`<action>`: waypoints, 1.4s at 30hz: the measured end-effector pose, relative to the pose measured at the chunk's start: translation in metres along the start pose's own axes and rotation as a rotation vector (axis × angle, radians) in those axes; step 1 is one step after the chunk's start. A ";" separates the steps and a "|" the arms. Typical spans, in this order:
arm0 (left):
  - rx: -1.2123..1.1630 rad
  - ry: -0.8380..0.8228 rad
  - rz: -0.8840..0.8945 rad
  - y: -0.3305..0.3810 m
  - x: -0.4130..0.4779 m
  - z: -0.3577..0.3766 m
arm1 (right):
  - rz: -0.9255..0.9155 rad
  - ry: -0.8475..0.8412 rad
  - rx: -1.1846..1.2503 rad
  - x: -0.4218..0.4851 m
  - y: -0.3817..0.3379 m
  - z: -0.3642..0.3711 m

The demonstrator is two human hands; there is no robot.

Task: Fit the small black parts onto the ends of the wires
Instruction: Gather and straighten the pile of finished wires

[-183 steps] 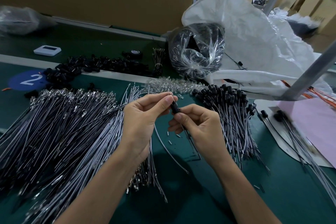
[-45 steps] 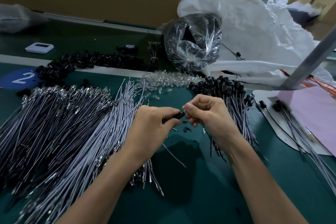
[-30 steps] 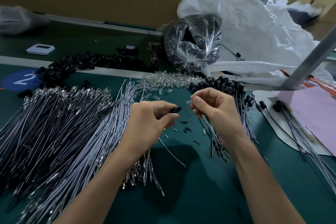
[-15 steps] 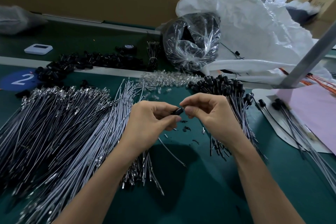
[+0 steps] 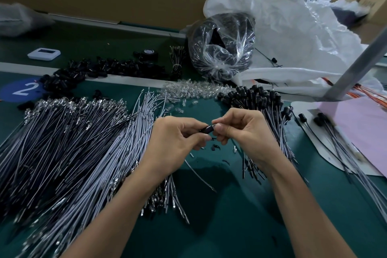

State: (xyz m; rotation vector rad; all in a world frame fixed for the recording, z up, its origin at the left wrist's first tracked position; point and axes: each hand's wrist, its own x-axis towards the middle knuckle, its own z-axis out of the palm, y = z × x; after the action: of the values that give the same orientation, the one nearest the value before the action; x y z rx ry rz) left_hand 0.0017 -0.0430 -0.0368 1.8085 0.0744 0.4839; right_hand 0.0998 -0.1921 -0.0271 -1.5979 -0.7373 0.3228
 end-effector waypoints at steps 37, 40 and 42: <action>0.762 -0.057 -0.138 0.019 0.074 -0.010 | 0.096 0.698 -0.819 -0.001 0.001 -0.056; 1.031 0.087 -0.250 0.000 0.139 -0.048 | -0.019 0.672 -0.841 0.002 0.004 -0.035; 1.112 0.052 -0.345 -0.022 0.169 -0.070 | -0.092 0.607 -0.843 0.002 0.007 -0.021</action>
State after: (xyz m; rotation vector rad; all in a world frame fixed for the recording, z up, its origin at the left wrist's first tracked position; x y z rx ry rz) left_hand 0.1350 0.0773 0.0058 2.7771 0.8100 0.2322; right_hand 0.1159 -0.2073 -0.0296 -2.2737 -0.4748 -0.6101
